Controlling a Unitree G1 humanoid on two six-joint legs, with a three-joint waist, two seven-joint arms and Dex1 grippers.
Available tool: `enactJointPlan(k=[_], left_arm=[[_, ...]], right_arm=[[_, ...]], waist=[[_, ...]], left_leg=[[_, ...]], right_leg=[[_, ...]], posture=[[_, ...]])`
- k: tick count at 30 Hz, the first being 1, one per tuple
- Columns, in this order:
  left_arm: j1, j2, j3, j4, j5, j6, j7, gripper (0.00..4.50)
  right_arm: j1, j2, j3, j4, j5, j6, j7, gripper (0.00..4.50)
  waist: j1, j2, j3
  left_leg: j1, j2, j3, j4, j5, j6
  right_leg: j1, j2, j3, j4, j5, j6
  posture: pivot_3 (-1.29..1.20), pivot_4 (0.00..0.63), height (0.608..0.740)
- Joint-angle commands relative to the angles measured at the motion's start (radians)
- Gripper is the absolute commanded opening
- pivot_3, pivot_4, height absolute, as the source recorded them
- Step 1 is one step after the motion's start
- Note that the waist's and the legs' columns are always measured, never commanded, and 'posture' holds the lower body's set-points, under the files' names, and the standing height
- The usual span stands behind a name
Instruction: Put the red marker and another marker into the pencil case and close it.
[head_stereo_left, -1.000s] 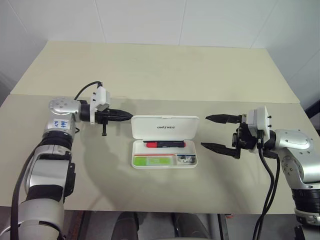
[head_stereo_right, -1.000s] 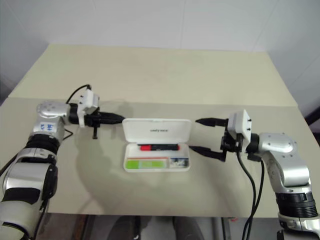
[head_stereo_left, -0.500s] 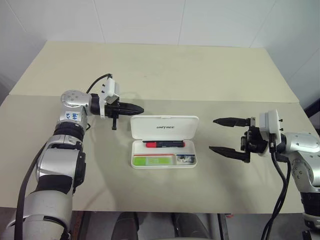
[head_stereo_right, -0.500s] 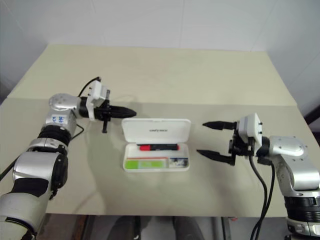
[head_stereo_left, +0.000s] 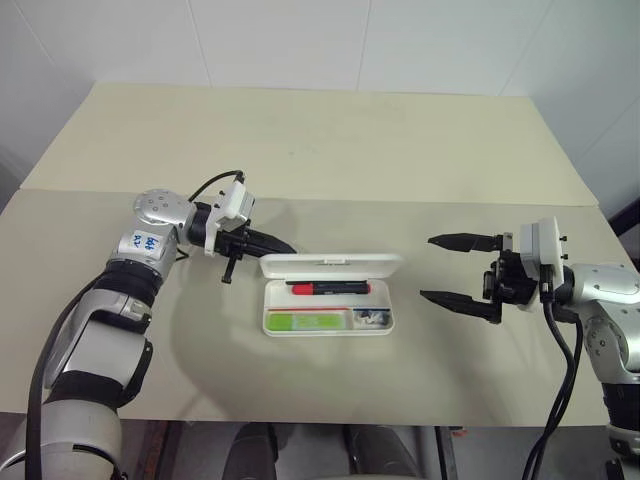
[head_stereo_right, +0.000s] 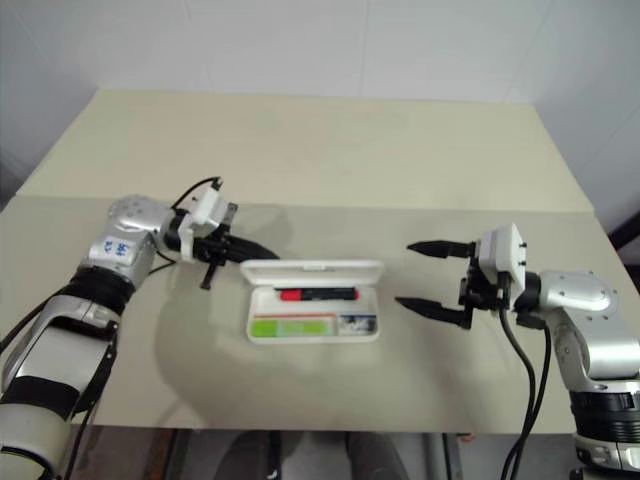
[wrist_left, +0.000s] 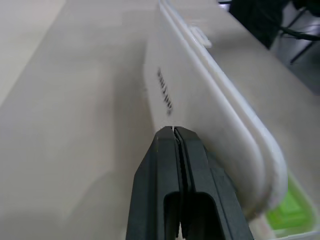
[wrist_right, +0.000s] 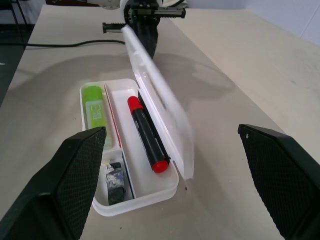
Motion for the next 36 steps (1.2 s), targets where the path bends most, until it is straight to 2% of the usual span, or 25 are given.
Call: enactJointPlan(k=[1,8,13,25,32,36], left_arm=[[0.020,0.024,-0.041,-0.125,-0.060,0.023,-0.112,0.02],[0.057,0.041,-0.108,-0.288,-0.032,0.008,-0.112,0.02],[0.071,0.049,-0.153,-0.329,0.012,-0.041,-0.112,0.02],[0.032,0.043,-0.274,-0.238,0.182,-0.299,-0.112,0.02],[0.003,-0.016,-0.269,-0.107,0.287,-0.461,-0.112,0.02],[0.001,-0.054,-0.220,-0.070,0.275,-0.473,-0.109,0.02]], right_arm=[[-0.002,-0.014,-0.052,-0.027,0.050,-0.015,0.027,4.50],[0.004,-0.024,-0.063,-0.029,0.095,-0.004,0.080,4.50],[-0.010,-0.032,-0.073,-0.018,0.131,0.011,0.112,4.50],[-0.029,-0.025,-0.052,0.003,0.106,0.010,0.094,4.50],[-0.024,-0.007,-0.042,-0.004,0.085,0.003,0.063,4.50],[-0.028,-0.003,-0.040,-0.003,0.081,0.003,0.057,4.50]], waist=[[0.000,0.000,0.000],[0.000,0.000,0.000],[0.000,0.000,0.000],[0.000,0.000,0.000],[-0.001,0.000,0.000],[-0.002,0.000,0.000]], left_leg=[[0.000,0.000,0.000,0.000,0.000,0.000],[0.000,0.000,0.000,0.001,0.000,0.000],[0.001,0.000,-0.001,0.001,0.000,0.000],[0.001,0.000,-0.001,0.002,0.000,0.000],[0.001,0.000,-0.001,0.007,0.000,0.001],[0.001,0.000,0.000,0.010,-0.001,0.002]], right_leg=[[0.000,0.000,0.000,0.000,0.000,0.000],[0.001,0.000,0.000,0.000,0.000,0.000],[0.002,0.000,0.000,0.000,0.000,0.000],[0.002,0.000,0.001,-0.001,0.000,0.000],[0.005,0.000,0.001,-0.001,0.001,0.001],[0.007,0.000,0.003,-0.002,0.000,-0.003]], posture=[[0.00,0.150,0.740],[0.00,0.150,0.740],[0.00,0.150,0.740],[0.00,0.150,0.740],[0.00,0.150,0.740],[0.00,0.150,0.740]])
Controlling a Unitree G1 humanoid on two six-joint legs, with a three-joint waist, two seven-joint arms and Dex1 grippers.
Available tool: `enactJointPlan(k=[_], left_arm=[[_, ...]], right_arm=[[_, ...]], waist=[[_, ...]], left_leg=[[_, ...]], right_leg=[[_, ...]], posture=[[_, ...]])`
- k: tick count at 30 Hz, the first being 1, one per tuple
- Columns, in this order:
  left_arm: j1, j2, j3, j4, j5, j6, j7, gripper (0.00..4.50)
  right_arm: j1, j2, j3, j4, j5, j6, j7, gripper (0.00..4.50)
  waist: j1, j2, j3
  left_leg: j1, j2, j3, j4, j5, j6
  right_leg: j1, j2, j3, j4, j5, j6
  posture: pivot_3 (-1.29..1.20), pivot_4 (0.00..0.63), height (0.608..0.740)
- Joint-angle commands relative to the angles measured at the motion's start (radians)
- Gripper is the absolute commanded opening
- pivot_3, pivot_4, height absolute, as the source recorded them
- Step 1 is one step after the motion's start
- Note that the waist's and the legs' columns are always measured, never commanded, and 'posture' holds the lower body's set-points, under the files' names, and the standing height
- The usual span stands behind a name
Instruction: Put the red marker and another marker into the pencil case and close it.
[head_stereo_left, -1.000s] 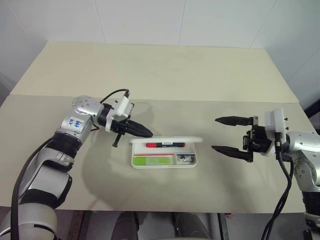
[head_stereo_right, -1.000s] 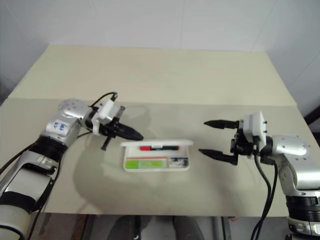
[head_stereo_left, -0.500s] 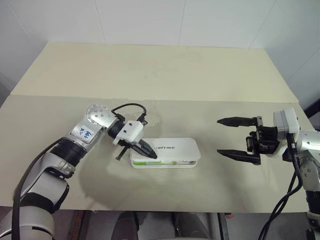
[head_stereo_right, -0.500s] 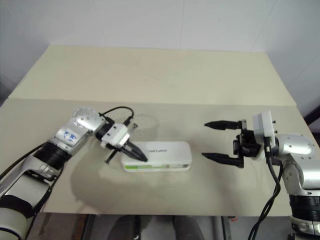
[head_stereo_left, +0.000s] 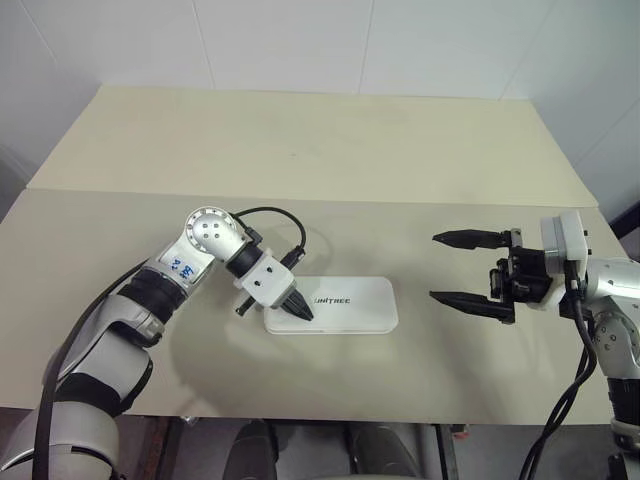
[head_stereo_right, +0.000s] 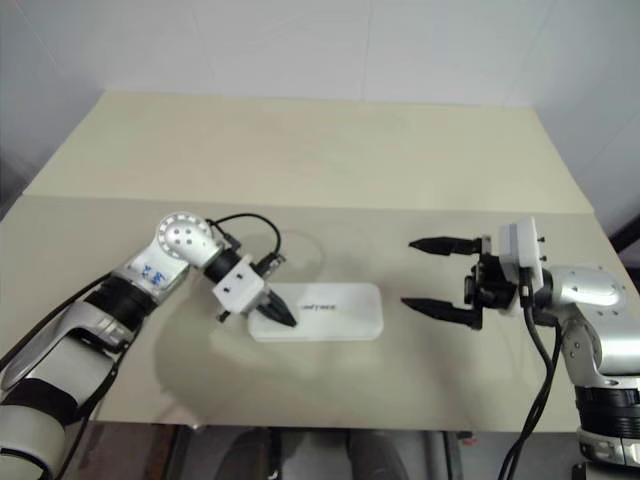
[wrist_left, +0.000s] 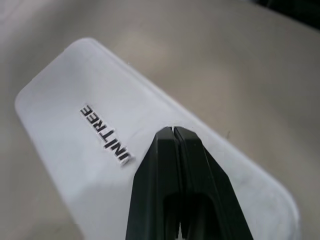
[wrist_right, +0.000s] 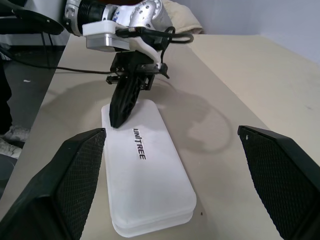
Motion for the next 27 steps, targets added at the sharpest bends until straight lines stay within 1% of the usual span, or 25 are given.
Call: enactJointPlan(k=[1,4,7,8,11,13,16,20,27], left_arm=[[0.011,-0.026,0.038,0.033,0.028,0.011,-0.108,0.02],[0.038,-0.056,0.124,0.004,-0.025,0.093,-0.049,0.02],[0.089,-0.073,0.230,-0.050,-0.076,0.189,0.025,0.02],[0.115,-0.075,0.271,-0.079,-0.104,0.219,0.042,0.02],[0.201,-0.058,0.375,-0.189,-0.192,0.310,0.026,0.02],[0.257,-0.040,0.421,-0.235,-0.182,0.339,0.052,0.02],[0.348,-0.019,0.492,-0.311,-0.170,0.365,0.111,0.59],[0.442,0.005,0.584,-0.455,-0.194,0.476,0.220,1.90],[0.576,0.074,0.706,-0.588,-0.210,0.557,0.263,4.17]], right_arm=[[-0.006,0.006,-0.016,-0.020,0.006,-0.016,-0.009,4.50],[-0.004,0.012,-0.013,-0.025,0.006,-0.015,-0.015,4.50],[-0.001,0.017,-0.009,-0.027,0.009,-0.008,-0.014,4.50],[-0.002,0.018,-0.006,-0.026,0.008,-0.006,-0.013,4.50],[-0.016,0.018,0.004,-0.013,0.000,-0.003,-0.010,4.50],[-0.030,0.019,0.010,-0.003,-0.005,0.000,-0.009,4.50],[-0.047,0.022,0.022,0.013,-0.011,0.000,-0.004,4.50],[-0.064,0.022,0.038,0.032,-0.016,-0.001,0.009,4.50],[-0.104,0.010,0.044,0.096,-0.020,-0.008,0.058,4.50]], waist=[[0.000,0.000,0.000],[-0.001,0.000,0.000],[-0.002,0.000,0.000],[-0.003,0.000,0.000],[-0.004,0.001,0.001],[-0.004,0.001,0.001],[-0.002,0.001,0.001],[0.000,0.001,0.001],[-0.003,0.001,0.001]], left_leg=[[0.000,0.000,0.000,0.000,0.000,0.000],[0.000,0.000,0.001,0.001,0.001,0.001],[-0.001,0.000,0.001,0.000,0.001,0.001],[-0.001,0.000,0.001,-0.001,0.000,0.001],[-0.001,0.001,0.001,-0.002,0.000,0.002],[-0.001,0.001,0.001,-0.003,0.000,0.002],[-0.001,0.001,0.000,-0.002,0.000,0.002],[-0.001,0.001,0.000,0.000,-0.001,0.001],[-0.001,0.001,0.001,-0.001,-0.001,0.001]], right_leg=[[0.000,0.000,0.000,0.000,0.000,-0.001],[0.000,0.000,0.001,-0.001,0.000,-0.001],[-0.001,0.000,0.001,0.000,0.005,0.008],[-0.002,0.000,0.001,0.000,0.005,0.007],[-0.003,0.000,0.000,0.001,0.004,0.007],[-0.003,0.001,0.000,0.002,0.003,0.006],[-0.003,0.000,-0.001,0.002,0.003,0.006],[-0.002,-0.001,-0.001,0.002,0.004,0.007],[-0.002,-0.001,0.000,0.001,0.004,0.007]], posture=[[0.00,0.150,0.740],[0.00,0.150,0.740],[0.00,0.150,0.740],[0.00,0.150,0.740],[0.00,0.150,0.740],[0.00,0.150,0.740],[0.00,0.150,0.740],[0.00,0.150,0.740],[0.00,0.150,0.740]])
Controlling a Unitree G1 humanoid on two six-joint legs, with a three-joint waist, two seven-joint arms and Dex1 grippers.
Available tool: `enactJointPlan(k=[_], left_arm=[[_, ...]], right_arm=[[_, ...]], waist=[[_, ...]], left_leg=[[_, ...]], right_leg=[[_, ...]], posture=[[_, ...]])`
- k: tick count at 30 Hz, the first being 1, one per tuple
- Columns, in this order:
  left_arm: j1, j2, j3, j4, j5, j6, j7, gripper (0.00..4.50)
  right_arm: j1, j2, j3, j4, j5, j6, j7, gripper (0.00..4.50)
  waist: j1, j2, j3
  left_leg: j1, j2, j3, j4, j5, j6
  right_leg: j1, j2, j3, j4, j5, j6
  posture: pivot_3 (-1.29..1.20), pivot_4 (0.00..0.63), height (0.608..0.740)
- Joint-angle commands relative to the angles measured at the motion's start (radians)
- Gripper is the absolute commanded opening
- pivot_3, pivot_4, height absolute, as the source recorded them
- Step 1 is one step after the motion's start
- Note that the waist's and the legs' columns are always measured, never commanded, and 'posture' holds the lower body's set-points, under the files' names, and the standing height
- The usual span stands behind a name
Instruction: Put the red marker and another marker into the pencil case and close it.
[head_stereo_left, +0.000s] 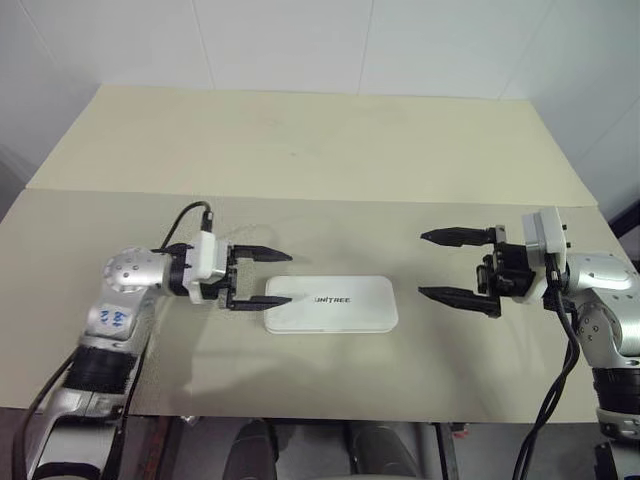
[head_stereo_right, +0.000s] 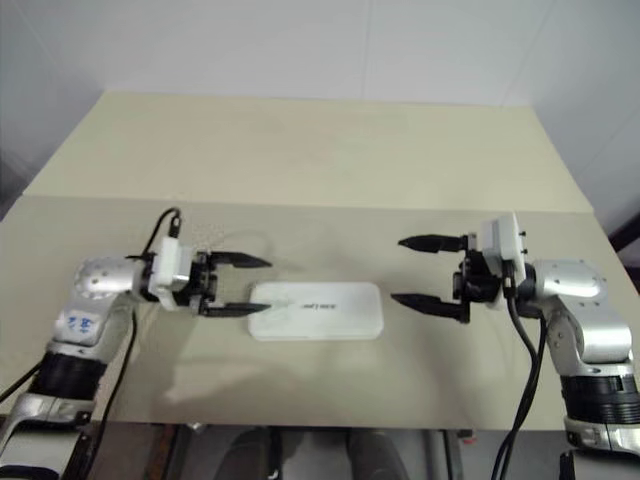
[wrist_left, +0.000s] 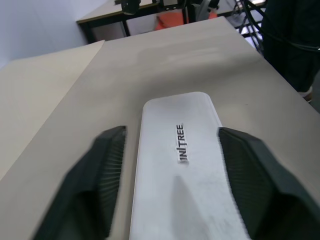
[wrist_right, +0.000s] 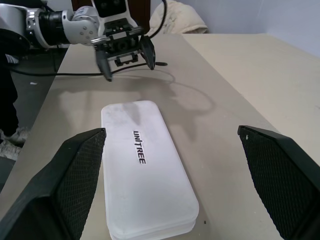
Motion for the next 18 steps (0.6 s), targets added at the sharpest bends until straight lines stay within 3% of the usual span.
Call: enactJointPlan(k=[1,9,18], left_arm=[[0.046,0.036,0.078,-0.072,-0.035,0.031,0.020,4.47],[0.104,0.053,0.168,-0.081,-0.059,0.058,0.016,4.47],[0.138,0.034,0.263,-0.091,-0.043,0.042,0.125,4.47]], right_arm=[[-0.031,-0.019,-0.013,0.028,0.000,-0.013,0.037,4.50],[-0.094,-0.028,-0.012,0.088,-0.021,-0.017,0.072,4.50],[0.005,0.050,-0.018,-0.019,-0.009,-0.019,-0.032,4.50]], waist=[[-0.002,0.000,0.000],[-0.002,0.001,0.000],[-0.003,0.001,0.001]], left_leg=[[0.000,0.000,0.000,0.000,0.000,0.000],[0.000,0.000,0.001,-0.001,0.000,0.000],[0.000,0.001,0.000,-0.004,-0.001,-0.001]], right_leg=[[0.000,0.000,0.000,0.000,0.000,0.000],[-0.001,0.000,0.000,-0.001,0.000,-0.001],[-0.001,0.000,0.000,-0.003,-0.001,-0.001]], posture=[[0.00,0.150,0.740],[0.00,0.150,0.740],[0.00,0.150,0.740]])
